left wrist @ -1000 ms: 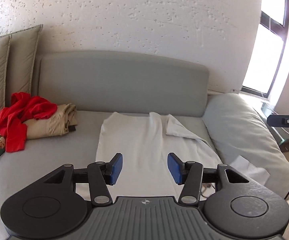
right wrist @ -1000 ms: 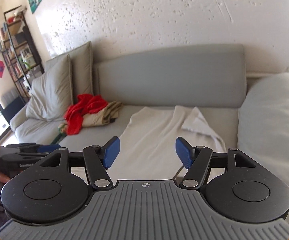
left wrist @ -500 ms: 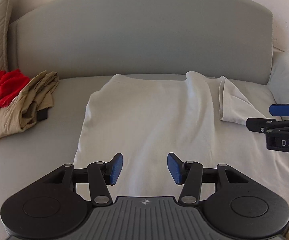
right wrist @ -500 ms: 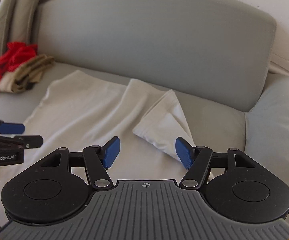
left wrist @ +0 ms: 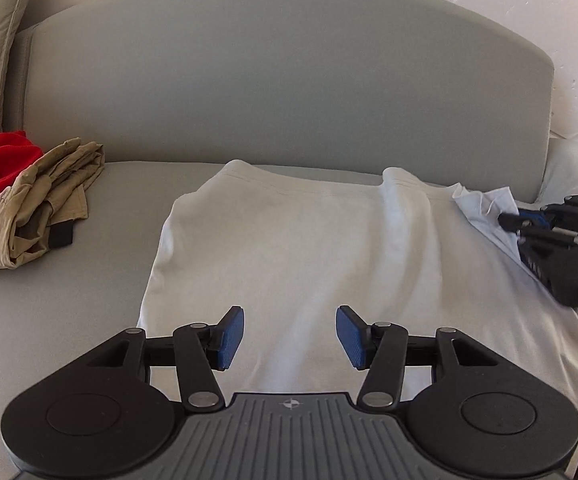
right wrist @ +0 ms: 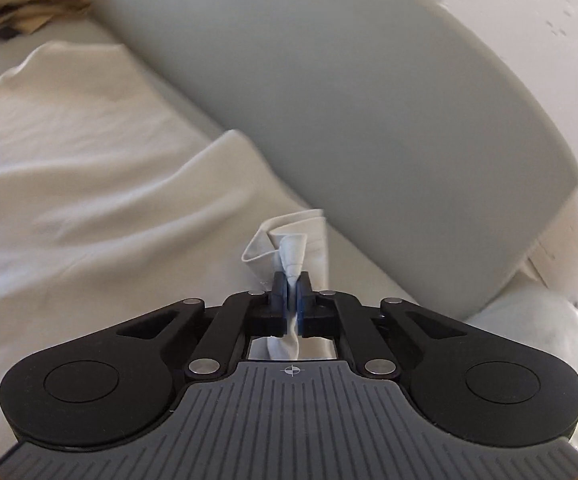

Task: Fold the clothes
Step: 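Grasp the shirt side edge with the right gripper while the left gripper grasps the hem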

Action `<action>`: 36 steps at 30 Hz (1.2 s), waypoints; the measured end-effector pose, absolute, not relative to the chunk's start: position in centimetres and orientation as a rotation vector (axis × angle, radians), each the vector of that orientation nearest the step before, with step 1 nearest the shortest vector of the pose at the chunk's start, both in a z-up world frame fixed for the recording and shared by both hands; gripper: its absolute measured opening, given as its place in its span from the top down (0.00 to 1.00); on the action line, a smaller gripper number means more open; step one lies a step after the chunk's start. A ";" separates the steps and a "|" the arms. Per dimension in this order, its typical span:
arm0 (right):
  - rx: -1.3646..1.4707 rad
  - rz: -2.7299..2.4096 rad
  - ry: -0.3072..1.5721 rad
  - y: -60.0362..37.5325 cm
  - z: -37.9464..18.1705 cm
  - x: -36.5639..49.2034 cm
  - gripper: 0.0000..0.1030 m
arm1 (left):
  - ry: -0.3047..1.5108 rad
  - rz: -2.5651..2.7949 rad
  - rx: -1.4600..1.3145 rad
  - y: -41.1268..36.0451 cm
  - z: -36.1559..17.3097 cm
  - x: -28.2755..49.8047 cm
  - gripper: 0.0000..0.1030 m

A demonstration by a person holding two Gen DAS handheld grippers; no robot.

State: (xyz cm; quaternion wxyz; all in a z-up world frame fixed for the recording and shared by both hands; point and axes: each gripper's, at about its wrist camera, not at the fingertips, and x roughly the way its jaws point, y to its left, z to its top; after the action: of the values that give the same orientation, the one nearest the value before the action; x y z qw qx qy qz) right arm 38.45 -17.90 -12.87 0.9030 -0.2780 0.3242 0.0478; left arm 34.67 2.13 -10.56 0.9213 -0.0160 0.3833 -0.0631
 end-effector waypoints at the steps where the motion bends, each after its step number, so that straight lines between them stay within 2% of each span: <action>1: -0.484 0.046 0.668 -19.3 -12.1 39.1 0.98 | 0.776 -0.141 -0.043 2.1 -10.4 34.6 0.50; 6: -0.074 -0.219 0.702 -28.4 -10.2 42.5 0.99 | 0.760 -0.175 -0.109 2.4 -10.3 34.8 0.50; 11: 0.200 -0.307 0.786 -34.7 -12.2 43.6 0.99 | 0.795 -0.176 -0.144 2.8 -11.1 35.4 0.50; 13: 0.266 -0.242 0.833 -35.3 -13.7 44.5 0.96 | 0.812 -0.163 -0.167 3.3 -11.3 35.7 0.50; 14: 0.282 -0.237 0.827 -35.4 -13.8 44.4 0.89 | 0.809 -0.149 -0.190 3.9 -11.3 35.8 0.50; 18: 0.313 -0.214 0.834 -35.9 -13.9 44.3 0.88 | 0.785 -0.091 -0.295 6.6 -11.0 36.3 0.50; 22: 0.362 -0.183 0.882 -37.0 -14.0 44.5 0.88 | 0.712 0.008 -0.540 12.3 -11.0 37.8 0.52; 25: 0.425 -0.168 0.910 -37.8 -14.2 44.7 0.89 | 0.753 -0.053 -0.651 14.6 -12.3 40.8 0.54; 31: 0.459 -0.140 0.931 -38.5 -14.7 45.0 0.90 | 0.943 -0.266 -0.702 14.1 -13.7 48.1 0.55; 36: 0.468 -0.118 0.935 -38.7 -15.0 45.1 0.90 | 0.941 -0.245 -0.781 15.2 -13.5 51.3 0.57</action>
State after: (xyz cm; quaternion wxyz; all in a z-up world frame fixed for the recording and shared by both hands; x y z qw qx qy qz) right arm 45.11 -38.73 -14.98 0.8647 0.2231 0.4464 -0.0565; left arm 51.31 15.21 -13.51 0.8117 -0.3657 0.4407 -0.1146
